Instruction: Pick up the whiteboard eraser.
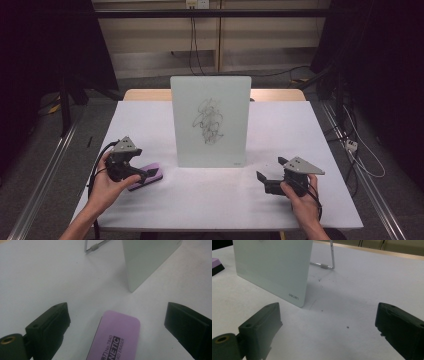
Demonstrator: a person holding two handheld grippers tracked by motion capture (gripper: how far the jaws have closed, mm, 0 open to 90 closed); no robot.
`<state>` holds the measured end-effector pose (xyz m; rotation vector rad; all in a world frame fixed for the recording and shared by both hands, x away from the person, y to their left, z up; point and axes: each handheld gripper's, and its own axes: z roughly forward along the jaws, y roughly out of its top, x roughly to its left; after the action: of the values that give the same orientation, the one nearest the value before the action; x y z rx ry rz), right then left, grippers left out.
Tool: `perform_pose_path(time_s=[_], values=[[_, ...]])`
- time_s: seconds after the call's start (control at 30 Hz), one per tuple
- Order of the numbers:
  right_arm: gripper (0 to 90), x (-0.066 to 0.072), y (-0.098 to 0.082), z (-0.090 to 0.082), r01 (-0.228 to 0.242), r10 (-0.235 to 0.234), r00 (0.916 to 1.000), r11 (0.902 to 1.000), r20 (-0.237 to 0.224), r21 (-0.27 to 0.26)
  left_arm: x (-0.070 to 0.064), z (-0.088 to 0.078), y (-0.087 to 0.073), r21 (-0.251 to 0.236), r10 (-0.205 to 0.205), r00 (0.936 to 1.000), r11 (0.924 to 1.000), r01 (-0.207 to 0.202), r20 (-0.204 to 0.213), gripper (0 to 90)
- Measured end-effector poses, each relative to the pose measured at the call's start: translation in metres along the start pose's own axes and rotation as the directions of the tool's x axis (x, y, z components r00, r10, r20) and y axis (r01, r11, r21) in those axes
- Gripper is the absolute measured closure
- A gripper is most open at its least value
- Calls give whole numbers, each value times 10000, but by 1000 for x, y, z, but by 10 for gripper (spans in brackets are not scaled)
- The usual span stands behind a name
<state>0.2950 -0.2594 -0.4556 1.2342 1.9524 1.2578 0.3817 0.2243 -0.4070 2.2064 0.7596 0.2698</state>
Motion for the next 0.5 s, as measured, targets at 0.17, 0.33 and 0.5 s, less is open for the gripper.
perform_pose_path(time_s=[0.17,0.33,0.5], values=[[62,0,0,0,-1,1,10000,10000,-1,8,4,1,1,390,150,9998,9991,-154,107,64],[62,0,0,1,23,-23,10000,10000,-27,31,6,5,0,793,182,9993,9966,-207,321,68],[62,0,0,1,59,-59,10000,10000,-54,42,8,7,-2,1142,233,9989,9931,-277,396,73]])
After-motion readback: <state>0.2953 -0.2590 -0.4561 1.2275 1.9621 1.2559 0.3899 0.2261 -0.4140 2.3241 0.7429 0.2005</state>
